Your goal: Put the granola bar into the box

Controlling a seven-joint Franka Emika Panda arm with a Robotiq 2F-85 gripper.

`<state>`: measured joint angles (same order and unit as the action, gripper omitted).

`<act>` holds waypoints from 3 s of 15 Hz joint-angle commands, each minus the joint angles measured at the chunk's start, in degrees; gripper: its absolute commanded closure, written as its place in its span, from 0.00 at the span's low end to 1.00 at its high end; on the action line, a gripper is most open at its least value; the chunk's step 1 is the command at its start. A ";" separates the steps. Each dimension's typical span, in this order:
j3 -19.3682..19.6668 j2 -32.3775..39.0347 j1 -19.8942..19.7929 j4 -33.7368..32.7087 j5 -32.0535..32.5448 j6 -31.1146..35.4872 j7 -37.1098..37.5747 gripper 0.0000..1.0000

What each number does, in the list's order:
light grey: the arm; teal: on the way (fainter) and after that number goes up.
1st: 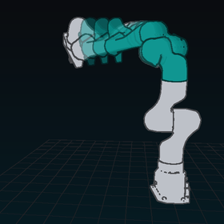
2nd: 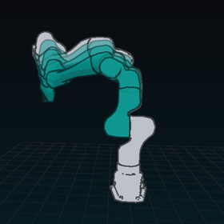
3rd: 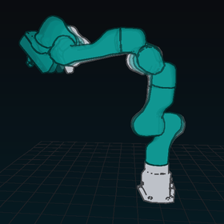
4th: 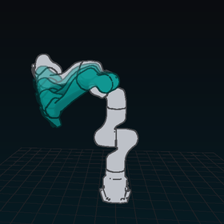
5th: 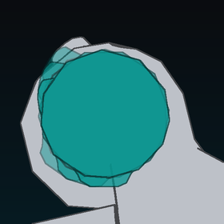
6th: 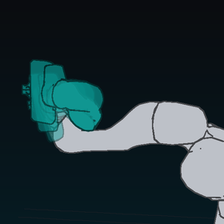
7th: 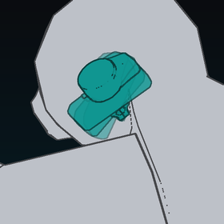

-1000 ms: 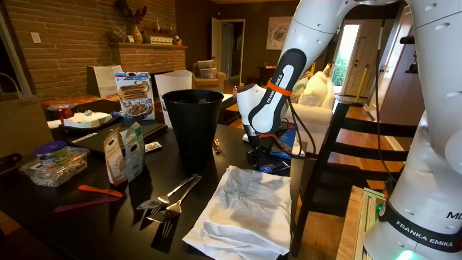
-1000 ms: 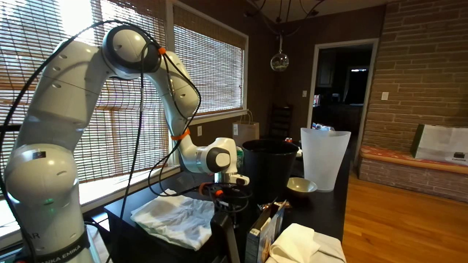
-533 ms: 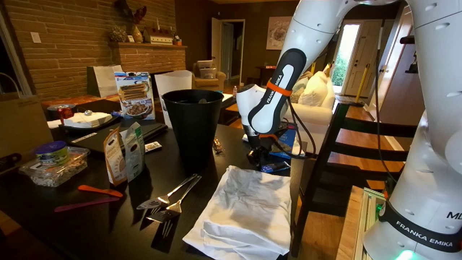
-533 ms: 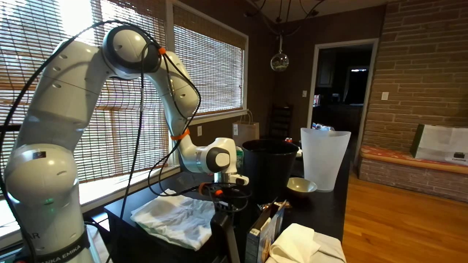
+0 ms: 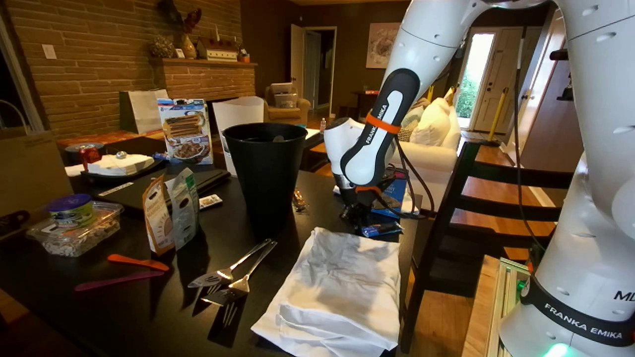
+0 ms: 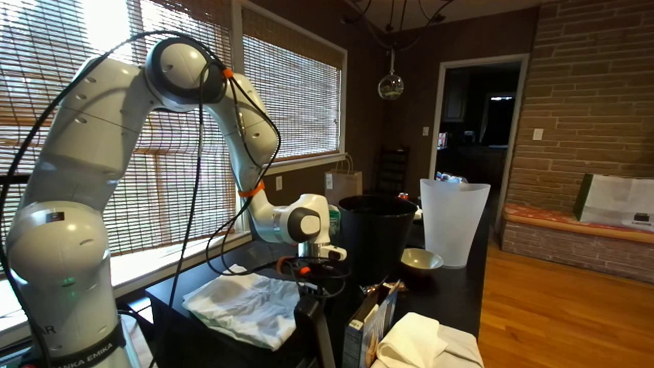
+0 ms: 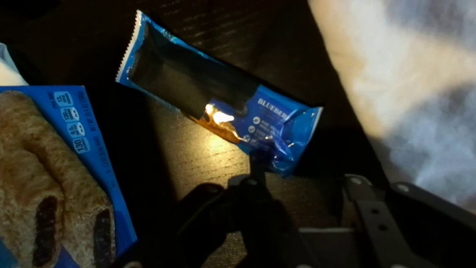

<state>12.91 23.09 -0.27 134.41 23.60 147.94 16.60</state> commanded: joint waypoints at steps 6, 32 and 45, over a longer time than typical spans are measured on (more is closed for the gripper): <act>0.60 0.35 0.62 0.15 -0.25 0.47 -0.24 1.00; -3.27 -26.77 -7.18 -2.75 -18.60 -13.90 -31.35 0.99; 1.81 -26.63 -9.47 -15.68 -33.47 -35.88 -59.59 1.00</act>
<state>13.69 -4.63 -8.50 122.21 -7.94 117.40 -36.46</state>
